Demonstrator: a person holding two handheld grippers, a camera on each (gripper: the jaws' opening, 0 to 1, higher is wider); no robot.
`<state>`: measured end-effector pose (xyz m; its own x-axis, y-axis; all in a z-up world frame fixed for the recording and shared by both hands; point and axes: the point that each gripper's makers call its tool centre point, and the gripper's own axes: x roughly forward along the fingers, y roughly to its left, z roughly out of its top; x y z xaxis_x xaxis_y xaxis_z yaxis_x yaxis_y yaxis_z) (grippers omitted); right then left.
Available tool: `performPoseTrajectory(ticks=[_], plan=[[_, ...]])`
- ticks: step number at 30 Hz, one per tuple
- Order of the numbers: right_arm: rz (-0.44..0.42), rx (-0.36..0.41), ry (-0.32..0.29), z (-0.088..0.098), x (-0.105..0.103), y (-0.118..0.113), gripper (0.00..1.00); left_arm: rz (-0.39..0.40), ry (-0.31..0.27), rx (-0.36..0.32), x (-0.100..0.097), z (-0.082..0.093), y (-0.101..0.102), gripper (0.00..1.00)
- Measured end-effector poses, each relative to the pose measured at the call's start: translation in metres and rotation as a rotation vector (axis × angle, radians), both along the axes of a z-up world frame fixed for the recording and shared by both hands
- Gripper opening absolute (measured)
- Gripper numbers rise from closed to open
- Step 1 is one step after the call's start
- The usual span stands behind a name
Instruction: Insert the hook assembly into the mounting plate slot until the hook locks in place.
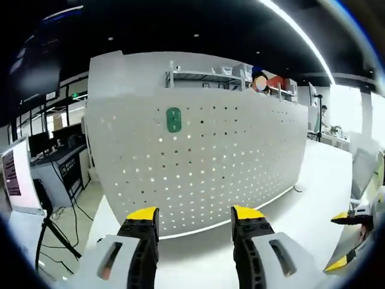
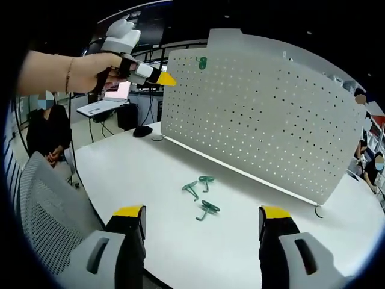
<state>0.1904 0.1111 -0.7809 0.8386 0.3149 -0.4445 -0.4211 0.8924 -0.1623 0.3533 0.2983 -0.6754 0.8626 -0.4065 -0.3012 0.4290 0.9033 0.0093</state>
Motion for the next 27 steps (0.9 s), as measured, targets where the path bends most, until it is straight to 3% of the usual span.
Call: performPoseTrajectory(ticks=[9, 18, 21, 27], plan=[[0.006, -0.015, 0.013, -0.003, -0.001, 0.001, 0.73, -0.117, 0.006, -0.017, -0.032, -0.015, -0.019, 0.61], [-0.004, -0.023, 0.006, -0.002, -0.001, -0.002, 0.72, -0.176, 0.109, -0.035, -0.068, -0.049, -0.033, 0.64], [-0.008, -0.023, 0.005, -0.002, -0.001, -0.003, 0.72, -0.217, 0.161, -0.087, -0.085, -0.061, -0.042, 0.67], [-0.001, -0.025, 0.002, -0.001, -0.002, -0.001, 0.71, -0.25, 0.201, -0.073, -0.103, -0.078, -0.045, 0.68]])
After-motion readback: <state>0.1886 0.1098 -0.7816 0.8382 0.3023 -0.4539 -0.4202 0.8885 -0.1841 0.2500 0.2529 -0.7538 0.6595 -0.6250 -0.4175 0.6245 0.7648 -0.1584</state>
